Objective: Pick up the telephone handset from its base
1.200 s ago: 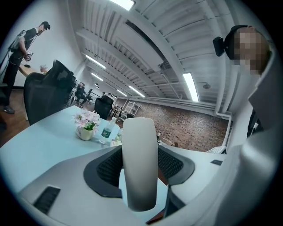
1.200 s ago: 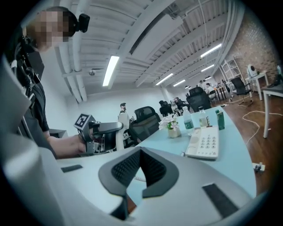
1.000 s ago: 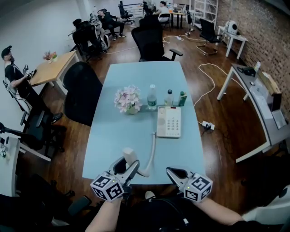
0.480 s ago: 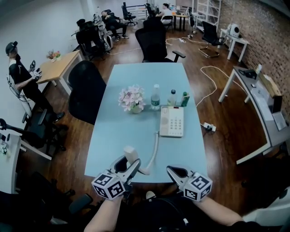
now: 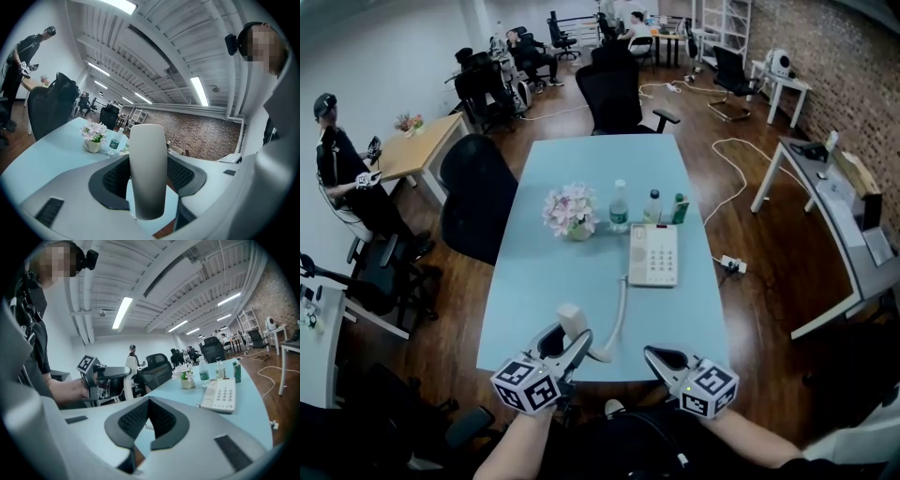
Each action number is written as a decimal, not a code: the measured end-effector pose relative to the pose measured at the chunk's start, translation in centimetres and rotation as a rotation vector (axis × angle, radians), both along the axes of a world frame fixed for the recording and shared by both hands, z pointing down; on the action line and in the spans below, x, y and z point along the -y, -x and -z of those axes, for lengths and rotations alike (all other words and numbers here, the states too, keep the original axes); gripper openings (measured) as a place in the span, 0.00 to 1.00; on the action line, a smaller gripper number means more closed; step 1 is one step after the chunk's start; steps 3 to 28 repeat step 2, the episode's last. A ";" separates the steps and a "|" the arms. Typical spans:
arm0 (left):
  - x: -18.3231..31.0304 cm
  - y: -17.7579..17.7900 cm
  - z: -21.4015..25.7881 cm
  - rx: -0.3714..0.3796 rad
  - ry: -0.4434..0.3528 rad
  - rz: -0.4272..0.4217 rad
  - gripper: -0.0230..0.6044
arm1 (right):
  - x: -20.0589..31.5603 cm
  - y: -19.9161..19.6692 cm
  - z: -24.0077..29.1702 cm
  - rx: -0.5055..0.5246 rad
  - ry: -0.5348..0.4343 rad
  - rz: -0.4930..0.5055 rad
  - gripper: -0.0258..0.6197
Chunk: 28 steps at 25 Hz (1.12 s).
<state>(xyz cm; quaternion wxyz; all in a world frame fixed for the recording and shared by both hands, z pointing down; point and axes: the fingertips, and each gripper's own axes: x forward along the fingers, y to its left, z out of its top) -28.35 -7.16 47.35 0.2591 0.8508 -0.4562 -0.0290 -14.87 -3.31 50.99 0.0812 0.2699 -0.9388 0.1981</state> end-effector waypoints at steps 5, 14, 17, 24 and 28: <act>0.1 -0.3 0.0 0.002 0.000 -0.006 0.41 | 0.0 -0.1 0.1 -0.002 -0.001 0.002 0.06; 0.1 -0.3 0.0 0.002 0.000 -0.006 0.41 | 0.0 -0.1 0.1 -0.002 -0.001 0.002 0.06; 0.1 -0.3 0.0 0.002 0.000 -0.006 0.41 | 0.0 -0.1 0.1 -0.002 -0.001 0.002 0.06; 0.1 -0.3 0.0 0.002 0.000 -0.006 0.41 | 0.0 -0.1 0.1 -0.002 -0.001 0.002 0.06; 0.1 -0.3 0.0 0.002 0.000 -0.006 0.41 | 0.0 -0.1 0.1 -0.002 -0.001 0.002 0.06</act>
